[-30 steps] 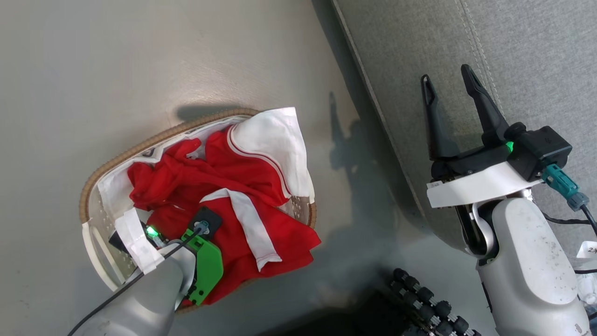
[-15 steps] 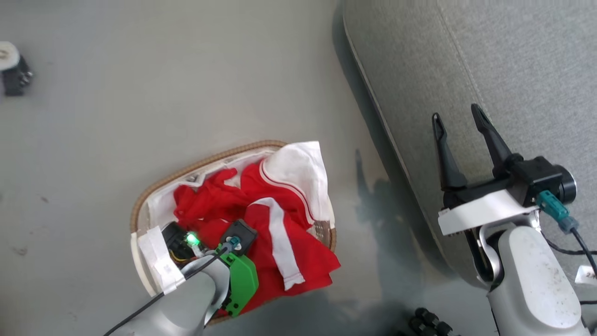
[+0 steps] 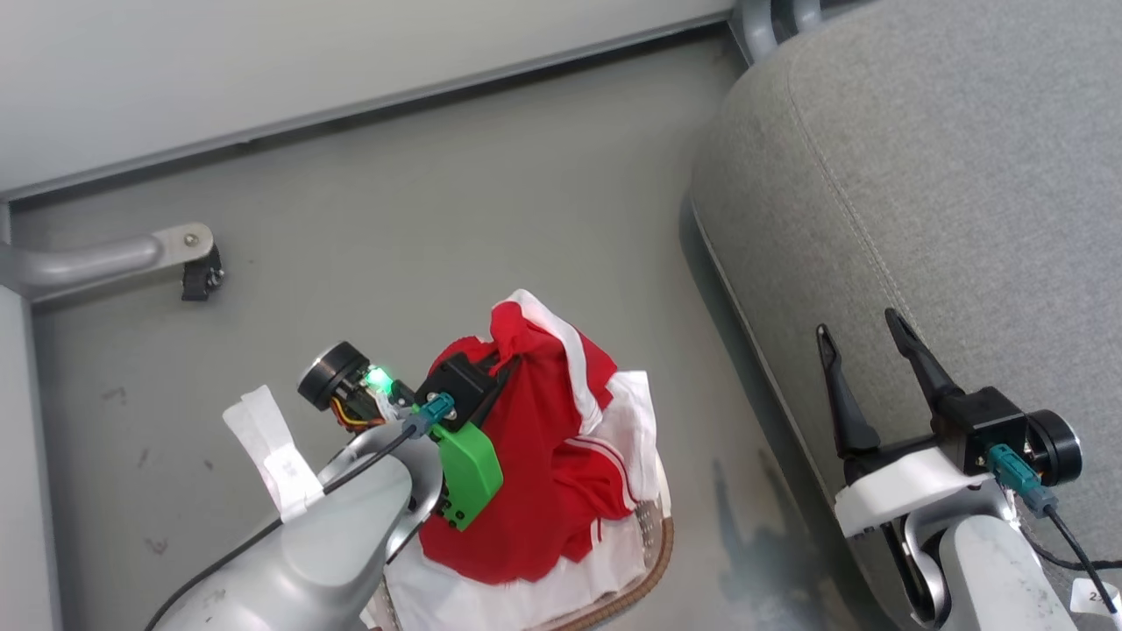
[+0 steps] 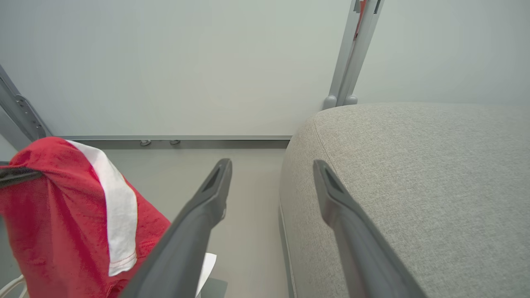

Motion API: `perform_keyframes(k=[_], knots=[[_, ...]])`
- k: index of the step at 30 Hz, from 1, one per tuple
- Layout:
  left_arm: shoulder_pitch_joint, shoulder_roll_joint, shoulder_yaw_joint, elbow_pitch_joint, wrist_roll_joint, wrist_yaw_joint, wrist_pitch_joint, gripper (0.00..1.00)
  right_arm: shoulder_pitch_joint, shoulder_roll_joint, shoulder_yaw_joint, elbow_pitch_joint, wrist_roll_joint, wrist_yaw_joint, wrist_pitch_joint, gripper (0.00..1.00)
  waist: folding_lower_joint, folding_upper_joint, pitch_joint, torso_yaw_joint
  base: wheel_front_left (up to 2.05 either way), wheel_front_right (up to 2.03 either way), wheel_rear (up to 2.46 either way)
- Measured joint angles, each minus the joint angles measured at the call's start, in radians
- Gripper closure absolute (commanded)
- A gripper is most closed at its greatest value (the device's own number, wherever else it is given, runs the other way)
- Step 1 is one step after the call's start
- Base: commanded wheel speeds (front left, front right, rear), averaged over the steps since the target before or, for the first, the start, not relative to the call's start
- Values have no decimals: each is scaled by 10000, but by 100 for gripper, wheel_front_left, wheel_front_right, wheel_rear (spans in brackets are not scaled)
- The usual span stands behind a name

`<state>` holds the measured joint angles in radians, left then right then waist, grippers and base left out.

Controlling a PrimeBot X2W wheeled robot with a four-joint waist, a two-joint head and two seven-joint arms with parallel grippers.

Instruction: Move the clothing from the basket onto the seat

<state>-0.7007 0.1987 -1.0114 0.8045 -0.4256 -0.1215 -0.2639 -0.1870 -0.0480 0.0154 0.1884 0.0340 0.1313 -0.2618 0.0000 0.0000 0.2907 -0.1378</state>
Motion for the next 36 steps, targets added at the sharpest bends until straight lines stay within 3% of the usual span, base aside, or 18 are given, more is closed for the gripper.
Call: perform_keyframes(k=[7, 15, 26, 36], knots=[[-598, 508, 428, -1129, 512, 75, 0, 100, 552, -2, 142, 123, -178, 0, 0, 0, 0, 0, -1261, 282, 0, 0, 0], [-1979, 715, 573, -1503, 673, 27, 0, 100, 646, -2, 520, 213, -234, 0, 0, 0, 0, 0, -2335, 449, 0, 0, 0], [-3614, 788, 725, -1753, 644, -23, 104, 100, 189, -4, 1283, 263, -360, 0, 0, 0, 0, 0, -2709, 414, 0, 0, 0], [-4212, 686, 548, -2238, 606, -56, 104, 100, -1100, 10, 3363, 1026, -173, 0, 0, 0, 0, 0, -2832, 515, 0, 0, 0]])
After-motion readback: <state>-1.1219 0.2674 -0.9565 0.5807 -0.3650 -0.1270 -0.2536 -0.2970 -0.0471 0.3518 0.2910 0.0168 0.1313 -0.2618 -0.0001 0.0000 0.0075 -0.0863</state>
